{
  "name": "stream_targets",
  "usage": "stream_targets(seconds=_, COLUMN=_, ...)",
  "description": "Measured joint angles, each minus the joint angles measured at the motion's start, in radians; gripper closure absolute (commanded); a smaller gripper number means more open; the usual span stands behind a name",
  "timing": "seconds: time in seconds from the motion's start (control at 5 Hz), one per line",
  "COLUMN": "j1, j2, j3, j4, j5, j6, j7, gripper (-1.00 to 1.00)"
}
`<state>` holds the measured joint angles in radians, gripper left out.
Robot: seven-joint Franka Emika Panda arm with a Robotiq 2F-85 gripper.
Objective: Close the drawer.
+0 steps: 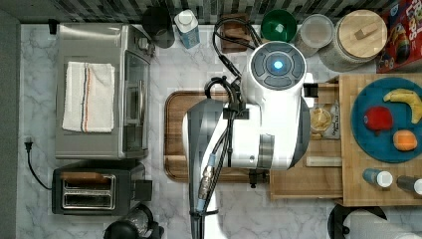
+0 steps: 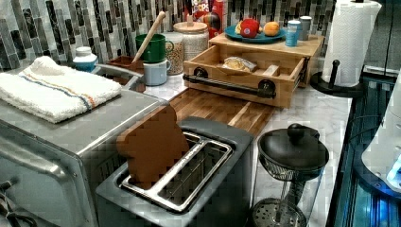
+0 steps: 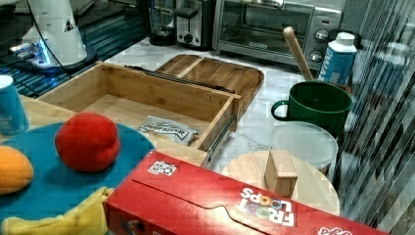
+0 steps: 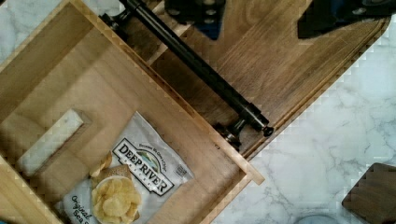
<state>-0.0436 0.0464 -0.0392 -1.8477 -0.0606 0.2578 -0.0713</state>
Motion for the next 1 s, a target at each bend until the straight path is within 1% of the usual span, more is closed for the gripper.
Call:
stream_targets(seconds=0.2, j1=-0.004, j2=0.003, j3=0.0, j4=-0.001, j5=0.0, j6=0.0, j7=0.0, gripper=1.0)
stream_targets(seconds=0.4, j1=-0.008, j2=0.003, j3=-0.007, j4=-0.007, j5=0.0, j6=0.002, j7=-0.002, gripper=-1.0)
stream_targets(seconds=0.6, j1=-0.013, j2=0.003, j3=-0.008, j4=-0.011, j5=-0.002, j6=0.002, j7=-0.008, gripper=-1.0)
stream_targets(seconds=0.8, j1=-0.013, j2=0.011, j3=-0.006, j4=-0.011, j5=0.033, j6=-0.01, j7=-0.016, gripper=-1.0)
stream_targets(seconds=1.0, j1=-0.021, j2=0.022, j3=0.011, j4=-0.021, j5=0.037, j6=0.002, j7=-0.043, gripper=-1.0)
